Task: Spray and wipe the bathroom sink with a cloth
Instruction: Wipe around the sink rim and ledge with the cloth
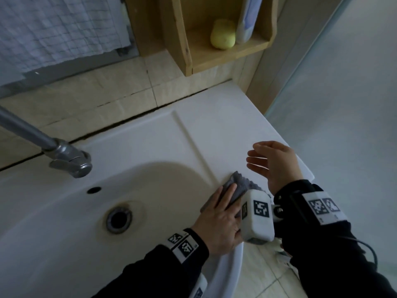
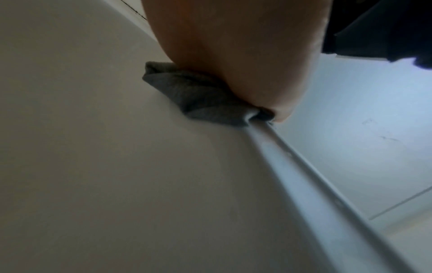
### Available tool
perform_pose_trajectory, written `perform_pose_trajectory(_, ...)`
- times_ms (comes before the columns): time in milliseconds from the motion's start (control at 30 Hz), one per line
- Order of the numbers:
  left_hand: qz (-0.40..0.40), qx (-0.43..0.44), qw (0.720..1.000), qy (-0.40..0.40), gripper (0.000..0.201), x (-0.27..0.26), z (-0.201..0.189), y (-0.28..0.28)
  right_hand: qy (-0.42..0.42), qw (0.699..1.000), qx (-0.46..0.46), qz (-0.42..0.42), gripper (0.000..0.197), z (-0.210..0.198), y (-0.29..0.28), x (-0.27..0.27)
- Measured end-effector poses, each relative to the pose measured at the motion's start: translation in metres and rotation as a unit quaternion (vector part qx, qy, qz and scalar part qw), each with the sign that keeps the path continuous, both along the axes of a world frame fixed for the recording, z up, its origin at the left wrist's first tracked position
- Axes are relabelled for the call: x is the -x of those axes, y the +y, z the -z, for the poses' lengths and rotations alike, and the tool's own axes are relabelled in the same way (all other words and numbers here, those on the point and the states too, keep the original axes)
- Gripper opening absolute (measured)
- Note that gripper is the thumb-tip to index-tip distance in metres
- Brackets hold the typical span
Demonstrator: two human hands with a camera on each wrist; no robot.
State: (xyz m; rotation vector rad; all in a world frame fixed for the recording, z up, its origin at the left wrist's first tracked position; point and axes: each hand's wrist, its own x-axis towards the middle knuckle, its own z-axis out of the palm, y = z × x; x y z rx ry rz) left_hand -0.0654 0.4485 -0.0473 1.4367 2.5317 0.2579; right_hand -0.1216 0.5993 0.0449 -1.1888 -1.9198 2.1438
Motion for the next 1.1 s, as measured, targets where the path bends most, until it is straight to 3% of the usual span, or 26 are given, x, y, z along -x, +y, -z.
perform_pose_trajectory(67, -0.016, 0.033, 0.999, -0.014, 0.058, 0.015, 0.002, 0.007, 0.000, 1.000, 0.001, 0.004, 0.008, 0.000, 0.005, 0.000)
perform_pose_trajectory(200, -0.142, 0.076, 0.987, -0.013, 0.056, 0.070, -0.002, 0.012, -0.001, 1.000, 0.008, 0.022, 0.009, 0.001, 0.019, 0.002)
perform_pose_trajectory(333, -0.284, 0.109, 0.950, -0.073, 0.058, 0.140, -0.003, 0.000, 0.002, 0.999, 0.011, 0.038, 0.008, 0.000, 0.030, 0.002)
perform_pose_trajectory(467, -0.354, 0.121, 0.920, -0.114, 0.062, 0.191, -0.007, 0.005, 0.005, 0.998, 0.016, 0.060, 0.009, -0.001, 0.047, 0.000)
perform_pose_trajectory(900, -0.369, 0.130, 0.916, -0.085, 0.071, 0.251, -0.014, 0.075, 0.006, 0.993, 0.017, 0.113, 0.009, 0.005, 0.097, -0.020)
perform_pose_trajectory(1100, -0.277, 0.113, 0.952, -0.064, 0.064, 0.234, -0.012, 0.115, 0.010, 0.990, 0.020, 0.138, 0.010, 0.009, 0.109, -0.033)
